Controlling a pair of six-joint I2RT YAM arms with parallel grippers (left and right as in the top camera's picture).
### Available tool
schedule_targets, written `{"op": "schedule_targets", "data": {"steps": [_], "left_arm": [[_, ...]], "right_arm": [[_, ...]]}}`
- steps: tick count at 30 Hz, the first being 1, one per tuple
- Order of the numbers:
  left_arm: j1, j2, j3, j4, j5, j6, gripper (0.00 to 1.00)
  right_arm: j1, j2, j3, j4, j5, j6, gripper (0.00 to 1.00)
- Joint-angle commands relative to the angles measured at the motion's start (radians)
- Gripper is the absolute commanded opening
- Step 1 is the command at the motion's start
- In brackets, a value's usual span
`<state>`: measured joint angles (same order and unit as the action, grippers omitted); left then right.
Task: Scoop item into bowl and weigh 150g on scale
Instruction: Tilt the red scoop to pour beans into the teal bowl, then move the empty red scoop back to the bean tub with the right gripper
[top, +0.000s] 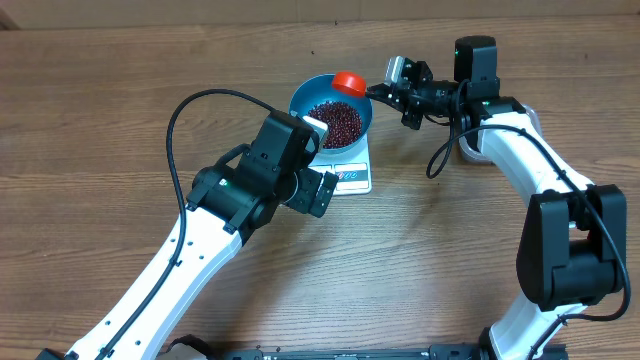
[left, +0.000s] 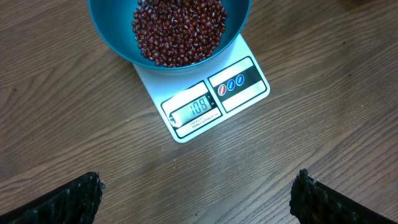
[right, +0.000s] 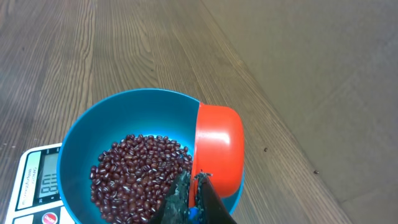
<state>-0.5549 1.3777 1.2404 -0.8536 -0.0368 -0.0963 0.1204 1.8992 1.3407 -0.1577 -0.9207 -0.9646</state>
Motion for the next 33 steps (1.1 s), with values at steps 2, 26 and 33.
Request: {"op": "schedule_targets", "data": {"steps": [2,26,33], "left_arm": [[-0.002,0.008,0.012,0.0,0.004,0.022,0.99],[-0.002,0.008,0.012,0.0,0.004,0.022,0.99],[-0.002,0.008,0.012,0.0,0.004,0.022,1.0]], "right_arm": [[0.004,-0.061,0.002,0.008,-0.023,0.128,0.04],[-0.036,-0.352,0.003,-0.097,-0.025,1.074,0.04],[-0.037,-0.352,0.003,-0.15,-0.028,1.073,0.04]]}}
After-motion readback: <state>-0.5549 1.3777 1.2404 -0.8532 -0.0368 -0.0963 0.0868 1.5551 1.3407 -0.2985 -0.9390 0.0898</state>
